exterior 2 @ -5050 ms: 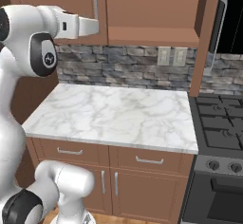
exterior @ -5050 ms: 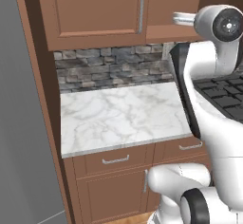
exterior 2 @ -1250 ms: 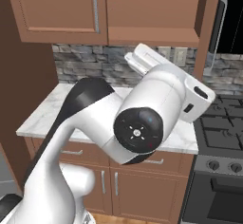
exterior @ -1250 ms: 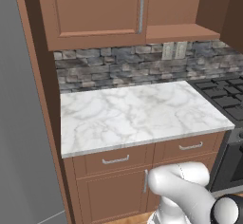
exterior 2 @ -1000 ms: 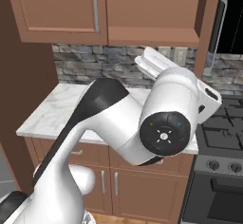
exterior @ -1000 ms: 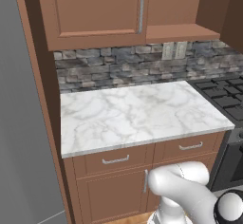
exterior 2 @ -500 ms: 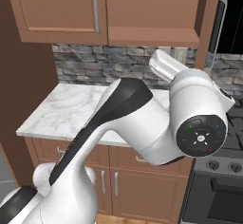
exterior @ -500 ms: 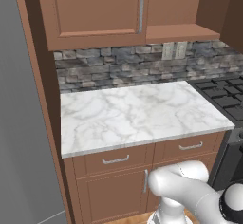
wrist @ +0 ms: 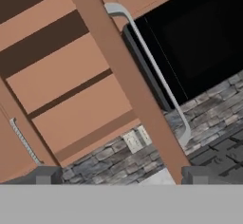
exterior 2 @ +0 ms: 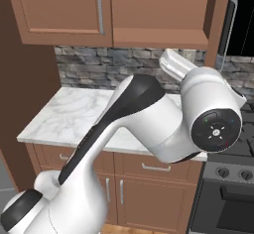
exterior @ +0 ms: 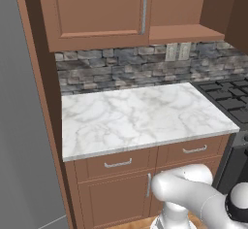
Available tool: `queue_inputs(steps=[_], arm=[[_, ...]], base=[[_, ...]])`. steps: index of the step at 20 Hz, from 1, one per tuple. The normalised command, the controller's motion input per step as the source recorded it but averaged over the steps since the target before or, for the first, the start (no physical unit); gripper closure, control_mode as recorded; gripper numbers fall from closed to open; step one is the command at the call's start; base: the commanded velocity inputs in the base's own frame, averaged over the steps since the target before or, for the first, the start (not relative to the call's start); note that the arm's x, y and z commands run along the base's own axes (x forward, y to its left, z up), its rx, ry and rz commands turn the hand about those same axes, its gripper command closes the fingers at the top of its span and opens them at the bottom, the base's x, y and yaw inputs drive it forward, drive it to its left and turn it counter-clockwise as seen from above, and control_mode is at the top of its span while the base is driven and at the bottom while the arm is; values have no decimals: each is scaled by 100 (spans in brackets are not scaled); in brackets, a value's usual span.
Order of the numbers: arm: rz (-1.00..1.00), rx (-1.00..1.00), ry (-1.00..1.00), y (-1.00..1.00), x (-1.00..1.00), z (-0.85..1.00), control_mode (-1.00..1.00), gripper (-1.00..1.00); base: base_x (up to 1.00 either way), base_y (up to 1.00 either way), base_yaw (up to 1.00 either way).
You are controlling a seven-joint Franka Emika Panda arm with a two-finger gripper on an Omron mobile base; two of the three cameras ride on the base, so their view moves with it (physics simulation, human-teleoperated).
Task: Close all open cabinet doors.
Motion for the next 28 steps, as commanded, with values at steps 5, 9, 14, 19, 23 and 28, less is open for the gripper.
queue_inputs(steps=[5, 9, 14, 19, 23, 28], arm=[[0, 0, 0, -2, 26, -29, -100, -100], [0, 0, 0, -11, 23, -12, -100, -100], [1, 0, 0, -27, 19, -1, -100, -100], [2, 0, 0, -38, 26, -8, -100, -100], [1, 0, 0, -33, 20, -6, -100, -100], [1, 0, 0, -26, 22, -7, -100, -100]], base=[[0, 0, 0], [0, 0, 0], [0, 0, 0], [0, 0, 0], [0, 0, 0], [0, 0, 0]])
